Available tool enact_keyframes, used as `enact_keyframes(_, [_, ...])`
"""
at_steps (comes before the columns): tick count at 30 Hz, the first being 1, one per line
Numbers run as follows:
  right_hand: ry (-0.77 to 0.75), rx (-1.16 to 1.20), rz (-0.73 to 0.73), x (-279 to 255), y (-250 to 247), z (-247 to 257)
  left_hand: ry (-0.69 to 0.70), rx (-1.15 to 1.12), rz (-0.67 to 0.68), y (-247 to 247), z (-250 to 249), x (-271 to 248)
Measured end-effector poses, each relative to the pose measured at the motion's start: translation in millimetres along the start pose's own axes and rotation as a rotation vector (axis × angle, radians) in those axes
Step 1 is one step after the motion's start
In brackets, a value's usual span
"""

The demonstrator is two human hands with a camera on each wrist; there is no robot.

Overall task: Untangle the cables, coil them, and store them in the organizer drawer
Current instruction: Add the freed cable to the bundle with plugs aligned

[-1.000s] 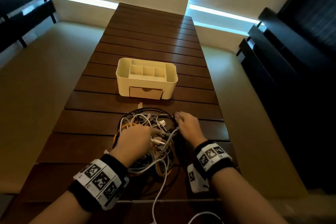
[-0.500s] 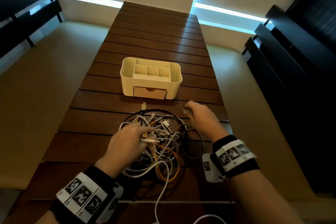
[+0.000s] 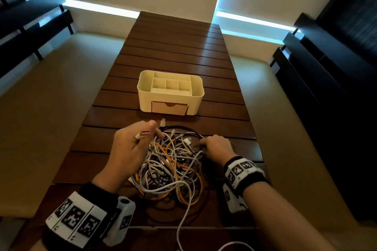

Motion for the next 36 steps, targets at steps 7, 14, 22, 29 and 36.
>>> enact_keyframes(7, [-0.117,0.055,-0.132,-51.1,-121.7,7.9,0.081,0.092,0.053,15.7,-14.6,6.1])
enact_keyframes(14, [-0.487,0.66,-0.35,-117.4,-198.8,43.6,0.04,0.166,0.317,84.7,-34.2,15.0])
enact_keyframes(22, [-0.395,1.565,-0.963,-154.2,-229.4,-20.0,-0.155,0.141,0.388,87.4,10.3,-1.7])
enact_keyframes(29, [0.082,1.062,-1.229,-165.1,-210.3,-54.8,-0.149,-0.065,0.205,55.7,4.3,4.1])
enact_keyframes(36, [-0.078,0.75,-0.724,-132.6,-161.4,19.7,-0.018,-0.09,0.221,37.4,-30.4,25.1])
Point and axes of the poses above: each hand's wrist, its own x-axis towards the middle knuckle, its own y-axis out of the palm, z = x × y, the point moved 5 cm from there along x, towards the middle knuckle, and after that the axes turned 3 degrees about z, right-handed, at the moved point
